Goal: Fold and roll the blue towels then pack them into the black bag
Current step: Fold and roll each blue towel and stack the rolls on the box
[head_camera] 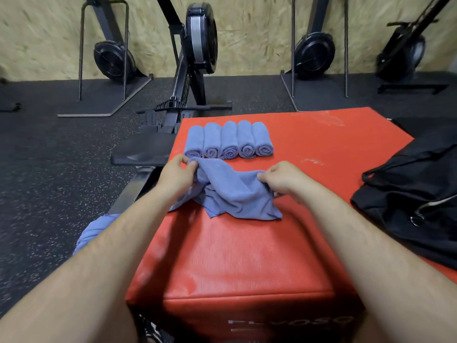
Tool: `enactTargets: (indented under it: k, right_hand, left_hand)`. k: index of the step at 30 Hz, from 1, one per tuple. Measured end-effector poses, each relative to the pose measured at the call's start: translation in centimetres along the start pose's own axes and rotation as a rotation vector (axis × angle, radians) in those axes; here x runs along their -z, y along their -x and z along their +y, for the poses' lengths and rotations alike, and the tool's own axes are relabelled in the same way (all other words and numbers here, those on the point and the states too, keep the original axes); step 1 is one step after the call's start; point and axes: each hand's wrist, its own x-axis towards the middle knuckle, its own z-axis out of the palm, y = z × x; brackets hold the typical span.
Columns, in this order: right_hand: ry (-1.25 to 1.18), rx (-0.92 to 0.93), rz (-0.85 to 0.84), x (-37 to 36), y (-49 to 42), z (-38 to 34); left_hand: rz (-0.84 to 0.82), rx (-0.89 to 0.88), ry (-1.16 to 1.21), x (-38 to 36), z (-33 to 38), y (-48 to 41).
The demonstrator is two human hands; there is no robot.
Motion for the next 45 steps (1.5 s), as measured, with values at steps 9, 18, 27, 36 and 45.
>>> enactTargets:
  k: [9, 18, 27, 36, 45]
  right_hand:
    - [-0.638, 0.136, 0.218, 1.9, 0.6, -0.4]
    - [-0.639, 0.238, 0.291, 3.0, 2.4, -1.4]
    - [-0.634, 0.326, 0.094, 8.4, 5.9, -7.8]
    - [-0.822, 0.341, 0.108, 12.9, 7.0, -13.8]
    - [-0.252, 0.554, 0.384, 14.1, 8.1, -14.2]
  left_hand:
    - [0.091, -0.002, 0.414, 2.8, 1.1, -1.2]
    - [-0.090, 0.195, 0.803, 7.7, 2.2, -0.2]
    - [-0.031, -0.109, 0.673, 15.4, 9.5, -0.9]
    - [0.048, -0.161, 0.588, 20.4, 14.4, -1.2]
    - [0.215, -0.417, 0.112, 21.5, 14.6, 1.5]
